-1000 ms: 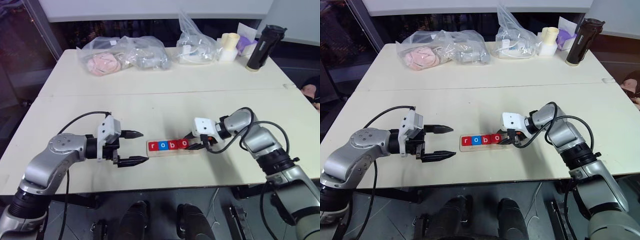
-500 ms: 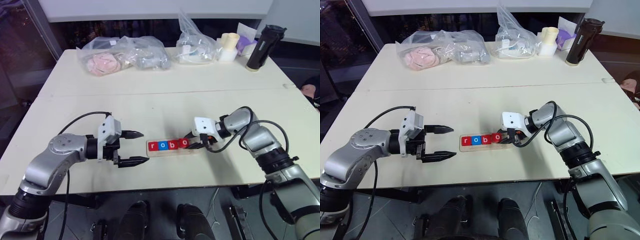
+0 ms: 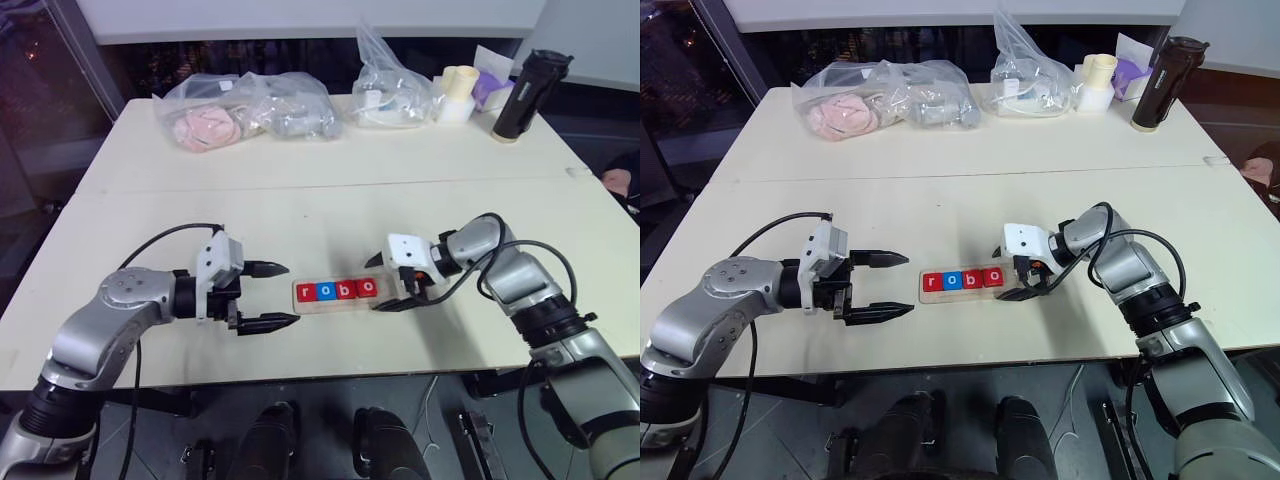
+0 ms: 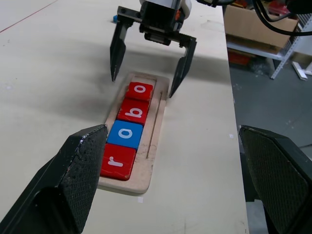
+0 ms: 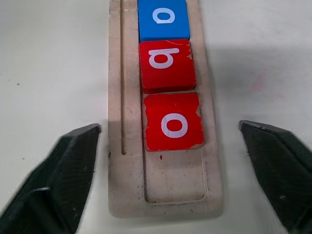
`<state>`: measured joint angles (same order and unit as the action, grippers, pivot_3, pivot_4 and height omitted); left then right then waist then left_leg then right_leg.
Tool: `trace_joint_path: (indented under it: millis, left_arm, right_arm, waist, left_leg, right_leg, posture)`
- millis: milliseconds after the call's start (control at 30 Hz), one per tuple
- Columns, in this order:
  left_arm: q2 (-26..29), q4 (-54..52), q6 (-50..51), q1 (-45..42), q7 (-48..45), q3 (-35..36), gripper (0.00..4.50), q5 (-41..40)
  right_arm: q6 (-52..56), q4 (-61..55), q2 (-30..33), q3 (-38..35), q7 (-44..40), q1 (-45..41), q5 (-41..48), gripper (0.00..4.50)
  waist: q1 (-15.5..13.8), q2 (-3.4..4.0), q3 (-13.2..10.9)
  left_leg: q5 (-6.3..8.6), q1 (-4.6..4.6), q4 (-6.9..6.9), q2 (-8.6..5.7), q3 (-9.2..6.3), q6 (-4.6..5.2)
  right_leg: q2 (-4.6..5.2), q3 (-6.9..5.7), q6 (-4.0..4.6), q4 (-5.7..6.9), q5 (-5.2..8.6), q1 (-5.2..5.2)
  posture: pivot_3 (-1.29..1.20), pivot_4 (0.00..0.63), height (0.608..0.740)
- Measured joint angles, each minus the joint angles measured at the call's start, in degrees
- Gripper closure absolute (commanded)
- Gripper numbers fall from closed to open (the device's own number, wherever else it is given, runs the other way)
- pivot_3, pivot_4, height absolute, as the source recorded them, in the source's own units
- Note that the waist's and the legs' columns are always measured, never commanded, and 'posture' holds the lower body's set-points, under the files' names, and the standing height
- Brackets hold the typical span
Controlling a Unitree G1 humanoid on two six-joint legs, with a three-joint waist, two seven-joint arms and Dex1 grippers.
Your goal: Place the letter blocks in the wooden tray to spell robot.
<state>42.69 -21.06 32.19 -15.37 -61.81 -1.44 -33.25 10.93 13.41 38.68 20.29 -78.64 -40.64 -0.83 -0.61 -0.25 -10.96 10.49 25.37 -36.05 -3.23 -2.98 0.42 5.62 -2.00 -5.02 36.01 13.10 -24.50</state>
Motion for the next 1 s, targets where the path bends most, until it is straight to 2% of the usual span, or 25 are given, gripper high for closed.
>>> trace_joint_path:
  millis: [200,300,467,733,833,1000]
  left_arm:
    - [0.0,0.0,0.0,0.0,0.0,0.0,0.00,0.0]
    - [0.0,0.0,0.0,0.0,0.0,0.0,0.00,0.0]
    - [-0.1,0.0,0.0,-0.1,0.0,0.0,0.00,0.0]
    - [-0.7,0.1,0.0,-0.6,-0.2,-0.4,0.00,0.0]
    - [-0.8,0.5,0.0,-1.0,-0.7,-1.4,0.00,0.0]
    - [-1.3,1.4,-0.1,-2.7,-1.8,-2.3,0.00,0.0]
  right_arm:
    - [0.6,-0.7,0.2,-1.6,1.4,-0.8,0.9,0.05]
    - [0.1,0.6,0.4,-4.1,4.8,-2.5,0.9,0.05]
    - [3.6,6.8,0.4,-10.9,20.1,-6.0,-1.6,0.05]
    - [22.0,7.5,-3.0,-20.8,45.8,-5.2,-4.2,0.05]
    - [31.0,6.5,-6.5,-26.4,55.9,-3.5,-4.6,0.05]
    - [43.0,3.3,-11.9,-33.9,64.1,1.3,-2.0,0.05]
  waist:
    - [0.0,0.00,0.0]
    - [0.0,0.00,0.0]
    - [-0.2,0.00,0.0]
    - [0.0,0.01,0.0]
    - [-0.1,0.01,0.0]
    - [0.0,0.03,0.0]
  left_leg:
    - [0.00,0.00,0.00,0.00,0.00,0.00]
    - [0.00,0.00,0.00,0.00,0.00,0.00]
    - [-0.01,0.01,0.03,0.00,0.00,-0.02]
    - [-0.02,0.02,0.06,0.00,0.04,-0.02]
    - [-0.02,0.02,0.06,-0.01,0.05,-0.01]
    - [-0.04,0.01,0.04,-0.02,0.12,0.00]
  right_leg:
    - [0.01,0.00,0.00,0.00,0.00,0.00]
    - [0.01,0.00,0.00,0.00,0.00,0.00]
    - [0.02,0.01,0.01,-0.01,0.00,0.00]
    - [0.02,0.07,0.03,0.04,0.00,-0.07]
    - [0.00,0.08,0.03,0.04,0.00,-0.06]
    - [-0.06,0.08,0.02,0.06,0.00,-0.05]
  posture:
    - [0.00,0.150,0.725]
    - [0.00,0.150,0.725]
    - [0.00,0.150,0.725]
    - [0.00,0.150,0.725]
    - [0.00,0.150,0.725]
    - [0.00,0.150,0.725]
